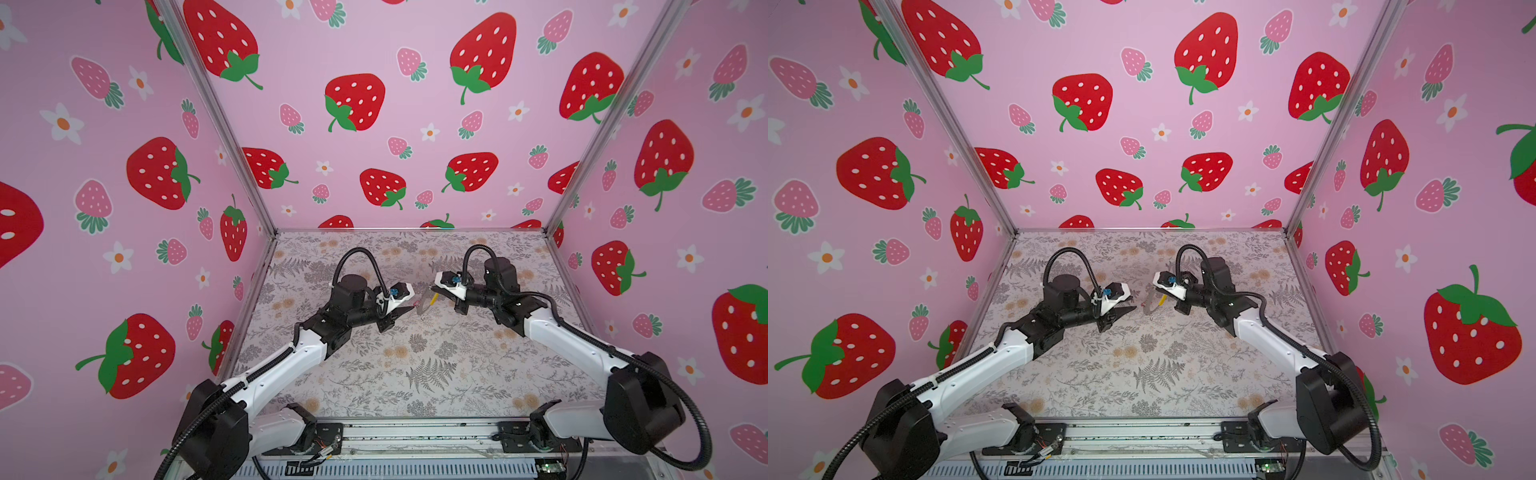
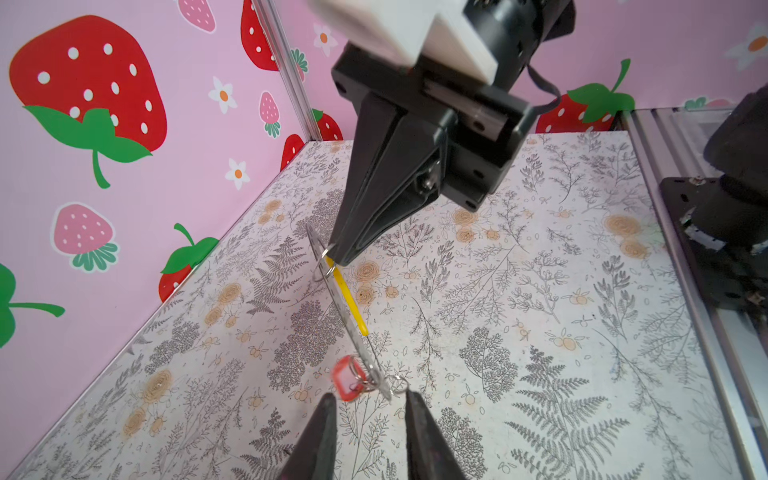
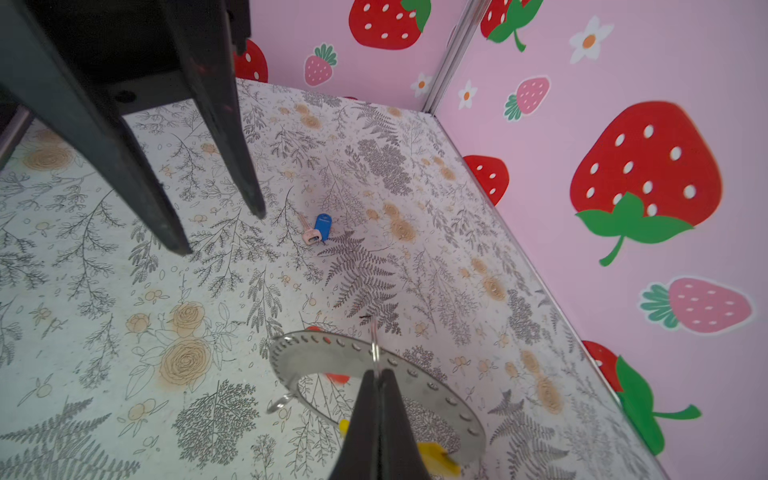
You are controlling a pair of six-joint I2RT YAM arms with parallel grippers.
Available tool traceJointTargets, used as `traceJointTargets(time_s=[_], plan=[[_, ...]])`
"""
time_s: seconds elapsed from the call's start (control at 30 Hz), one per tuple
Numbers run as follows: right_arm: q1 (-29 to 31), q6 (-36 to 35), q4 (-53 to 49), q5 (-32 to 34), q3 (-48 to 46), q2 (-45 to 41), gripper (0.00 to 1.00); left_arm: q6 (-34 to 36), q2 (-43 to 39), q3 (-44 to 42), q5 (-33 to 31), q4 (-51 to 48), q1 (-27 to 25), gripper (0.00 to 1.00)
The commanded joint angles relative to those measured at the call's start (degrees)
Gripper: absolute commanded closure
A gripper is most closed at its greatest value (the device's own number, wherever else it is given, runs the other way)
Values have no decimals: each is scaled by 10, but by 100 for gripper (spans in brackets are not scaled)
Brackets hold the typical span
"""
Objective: Put the keys on the keyring
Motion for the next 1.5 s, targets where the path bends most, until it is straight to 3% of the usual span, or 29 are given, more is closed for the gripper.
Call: traceJointTargets(time_s=[0.0,0.47,0.7,1.47], plan=[[3,-47,6,-6,5,-29,100,53,3,53,-26,-25,-8,69],[5,-99,-139,-8,89,-39,100,163,29,141,-94,-79,-63,71],[10,-106,-153,-8,95,-47,100,160,48,163,-121,-69,-75,71],[19,-118,-162,-9,106,-53,100,193,87,202,-101,-112,-85,79]])
